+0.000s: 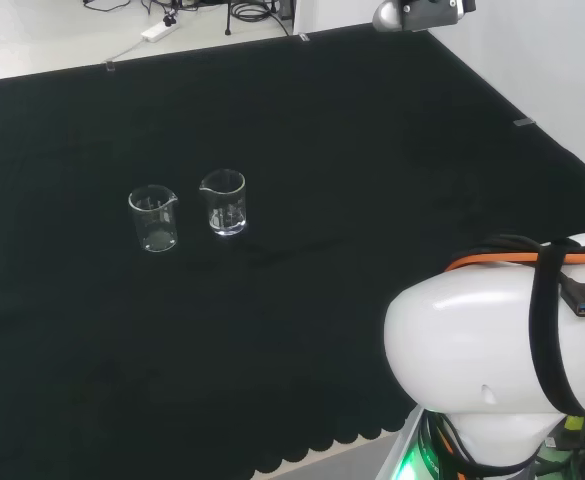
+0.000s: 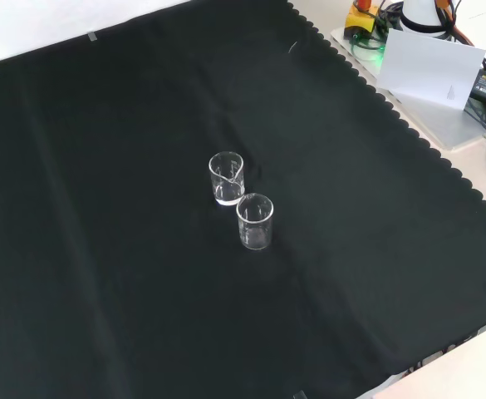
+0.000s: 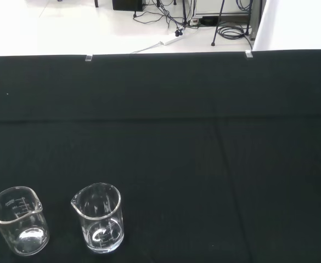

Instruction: Pick up the beaker on the right.

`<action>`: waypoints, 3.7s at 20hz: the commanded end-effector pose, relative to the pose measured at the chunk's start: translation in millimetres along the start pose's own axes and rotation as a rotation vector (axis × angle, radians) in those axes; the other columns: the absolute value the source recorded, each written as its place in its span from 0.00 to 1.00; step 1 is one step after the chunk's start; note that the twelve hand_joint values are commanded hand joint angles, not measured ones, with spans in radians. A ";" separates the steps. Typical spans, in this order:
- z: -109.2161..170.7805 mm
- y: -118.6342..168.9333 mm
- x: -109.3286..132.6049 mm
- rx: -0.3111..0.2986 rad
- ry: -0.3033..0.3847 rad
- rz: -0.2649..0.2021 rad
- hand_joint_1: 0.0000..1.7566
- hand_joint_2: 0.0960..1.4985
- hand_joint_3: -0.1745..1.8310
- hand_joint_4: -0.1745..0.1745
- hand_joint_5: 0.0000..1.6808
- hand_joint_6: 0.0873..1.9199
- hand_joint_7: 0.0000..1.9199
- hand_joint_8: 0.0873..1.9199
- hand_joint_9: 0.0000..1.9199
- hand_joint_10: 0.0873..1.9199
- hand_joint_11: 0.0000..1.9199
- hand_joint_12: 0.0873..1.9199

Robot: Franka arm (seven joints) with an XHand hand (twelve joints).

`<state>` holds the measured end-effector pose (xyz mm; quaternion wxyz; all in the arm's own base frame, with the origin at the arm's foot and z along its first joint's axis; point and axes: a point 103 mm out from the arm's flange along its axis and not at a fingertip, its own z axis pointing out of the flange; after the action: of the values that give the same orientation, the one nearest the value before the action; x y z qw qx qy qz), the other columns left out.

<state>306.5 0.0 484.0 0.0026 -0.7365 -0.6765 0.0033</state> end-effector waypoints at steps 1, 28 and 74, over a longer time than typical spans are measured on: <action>0.4 -0.2 -13.4 -0.010 0.011 0.010 0.03 0.78 0.35 0.50 0.08 0.06 0.04 0.23 0.06 0.28 0.00 0.46; 93.3 41.0 21.8 0.010 0.173 0.011 0.21 0.77 0.20 0.46 0.14 0.00 0.10 0.22 0.12 0.29 0.00 0.58; 331.4 186.0 -8.7 0.261 0.549 -0.274 0.40 0.32 0.44 0.48 0.11 0.00 0.07 0.23 0.12 0.29 0.00 0.57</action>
<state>481.9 -45.6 232.5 0.1938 -0.6479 -0.7272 -0.1179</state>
